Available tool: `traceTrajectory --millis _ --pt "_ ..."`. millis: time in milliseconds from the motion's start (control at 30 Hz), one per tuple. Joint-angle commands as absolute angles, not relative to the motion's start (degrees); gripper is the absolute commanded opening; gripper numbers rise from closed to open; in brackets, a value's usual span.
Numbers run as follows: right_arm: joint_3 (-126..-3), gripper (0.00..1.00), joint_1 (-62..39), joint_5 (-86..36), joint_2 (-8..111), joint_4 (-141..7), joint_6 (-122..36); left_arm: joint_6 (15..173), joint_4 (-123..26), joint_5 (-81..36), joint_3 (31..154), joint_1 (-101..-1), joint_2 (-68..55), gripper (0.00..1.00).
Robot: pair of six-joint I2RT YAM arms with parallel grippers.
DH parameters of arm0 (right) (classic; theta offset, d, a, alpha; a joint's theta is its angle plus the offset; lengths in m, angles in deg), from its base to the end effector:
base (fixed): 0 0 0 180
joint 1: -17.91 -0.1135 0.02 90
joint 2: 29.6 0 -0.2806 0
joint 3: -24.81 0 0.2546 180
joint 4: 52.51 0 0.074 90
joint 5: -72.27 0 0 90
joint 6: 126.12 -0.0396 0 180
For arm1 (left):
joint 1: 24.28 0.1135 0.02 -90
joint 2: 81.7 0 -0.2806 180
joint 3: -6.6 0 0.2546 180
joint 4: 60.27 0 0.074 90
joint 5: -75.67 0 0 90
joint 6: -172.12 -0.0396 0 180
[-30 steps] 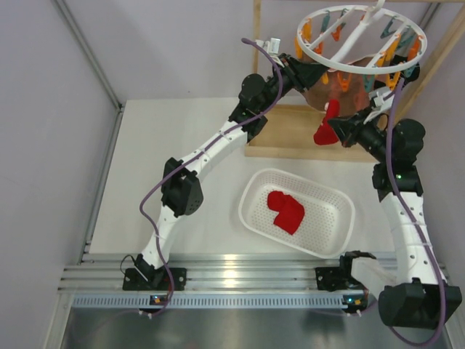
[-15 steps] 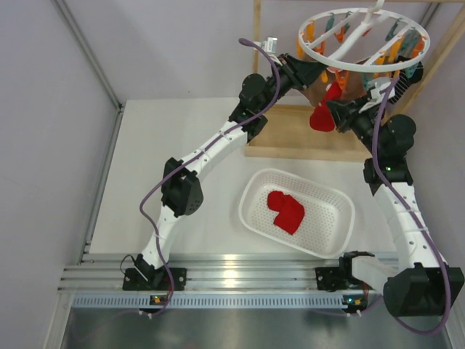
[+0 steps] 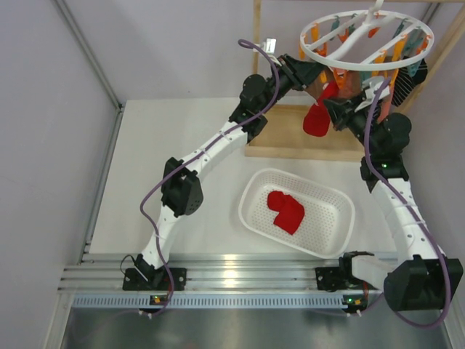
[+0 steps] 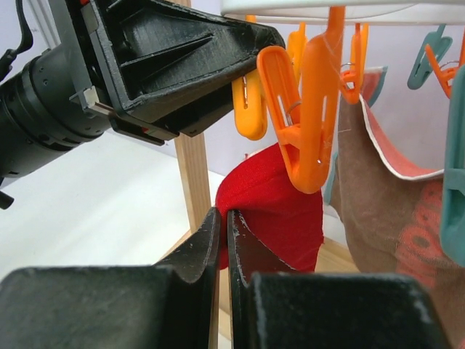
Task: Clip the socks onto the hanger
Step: Clamp the sock onto the hanger.
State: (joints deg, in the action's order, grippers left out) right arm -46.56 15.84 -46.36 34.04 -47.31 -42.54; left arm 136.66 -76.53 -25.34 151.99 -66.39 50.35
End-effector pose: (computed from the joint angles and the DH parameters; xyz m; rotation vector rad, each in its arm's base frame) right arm 0.2528 0.0281 0.4235 -0.3731 1.3371 0.4593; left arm 0.4058 -0.3770 0.4364 0.0672 1.2066 -1.6065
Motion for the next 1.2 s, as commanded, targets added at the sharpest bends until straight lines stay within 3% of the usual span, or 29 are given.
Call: traceTrajectory --millis 0,1167 --pt "-46.83 0.0 14.57 -47.88 34.04 -44.78 -40.87 137.67 -76.79 -24.61 151.98 -66.64 46.8 0.0" --pt "-51.4 0.0 12.72 -46.91 37.29 -43.64 -36.56 138.11 -77.14 -26.2 151.36 -67.26 46.71 0.0"
